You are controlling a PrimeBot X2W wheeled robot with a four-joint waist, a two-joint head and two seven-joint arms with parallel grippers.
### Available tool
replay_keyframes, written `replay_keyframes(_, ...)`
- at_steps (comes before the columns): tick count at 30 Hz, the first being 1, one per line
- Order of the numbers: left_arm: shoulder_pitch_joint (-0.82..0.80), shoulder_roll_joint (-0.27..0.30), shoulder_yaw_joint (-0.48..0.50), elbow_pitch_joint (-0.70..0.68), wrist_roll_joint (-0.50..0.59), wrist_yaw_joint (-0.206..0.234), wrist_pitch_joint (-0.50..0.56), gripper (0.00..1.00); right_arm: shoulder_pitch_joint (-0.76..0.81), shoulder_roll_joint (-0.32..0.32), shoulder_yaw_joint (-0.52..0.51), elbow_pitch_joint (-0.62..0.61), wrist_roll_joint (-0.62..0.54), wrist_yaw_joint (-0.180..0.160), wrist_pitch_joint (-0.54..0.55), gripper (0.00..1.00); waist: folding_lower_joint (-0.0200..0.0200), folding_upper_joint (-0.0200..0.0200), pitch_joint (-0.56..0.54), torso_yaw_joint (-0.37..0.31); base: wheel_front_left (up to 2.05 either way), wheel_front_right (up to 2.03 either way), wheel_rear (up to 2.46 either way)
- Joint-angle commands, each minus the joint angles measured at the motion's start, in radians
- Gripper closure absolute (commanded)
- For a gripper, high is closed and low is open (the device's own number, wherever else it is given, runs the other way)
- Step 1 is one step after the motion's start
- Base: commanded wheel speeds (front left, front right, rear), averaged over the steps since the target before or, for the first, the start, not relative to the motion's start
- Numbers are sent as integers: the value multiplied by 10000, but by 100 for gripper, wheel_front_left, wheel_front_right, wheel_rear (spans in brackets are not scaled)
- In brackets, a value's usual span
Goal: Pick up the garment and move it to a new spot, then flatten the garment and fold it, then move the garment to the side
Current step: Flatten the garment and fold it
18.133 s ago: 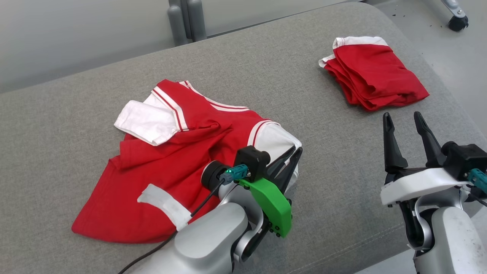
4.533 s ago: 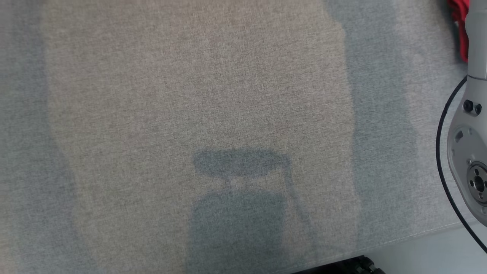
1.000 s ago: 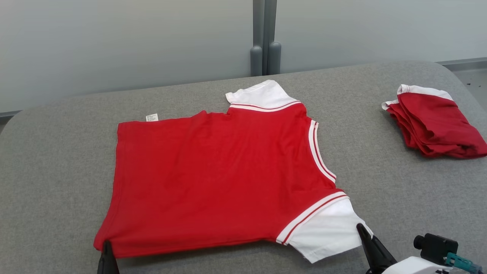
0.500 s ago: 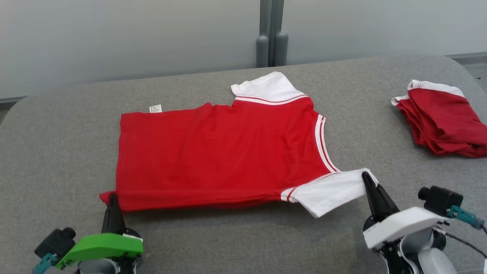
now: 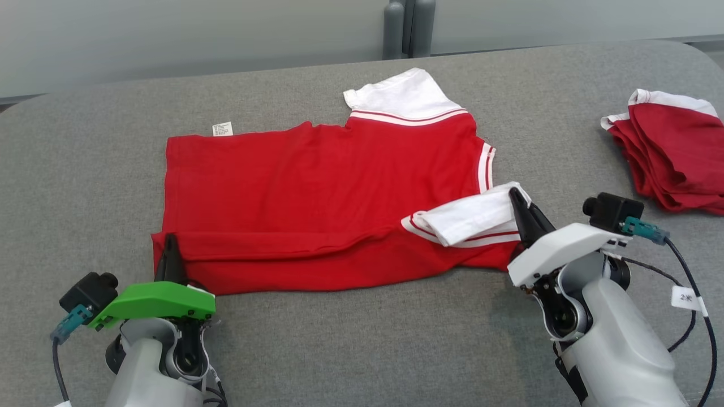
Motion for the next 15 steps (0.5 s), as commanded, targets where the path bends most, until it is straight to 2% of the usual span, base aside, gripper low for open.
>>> replay_keyframes(1,-294,43,69,191,122,-60,-63,100,-393,-31,70,415,-56,3,-132,100,0,0,183,28,0,0,0)
replay_keyframes(9,-757,32,698,688,635,-176,-73,100,-1928,-31,938,2621,364,3,-692,100,0,0,362,92,0,0,0)
replay_keyframes(15,-887,25,786,826,744,-260,-75,100,-2674,-32,1537,3683,755,3,-1039,100,0,0,410,153,0,0,0)
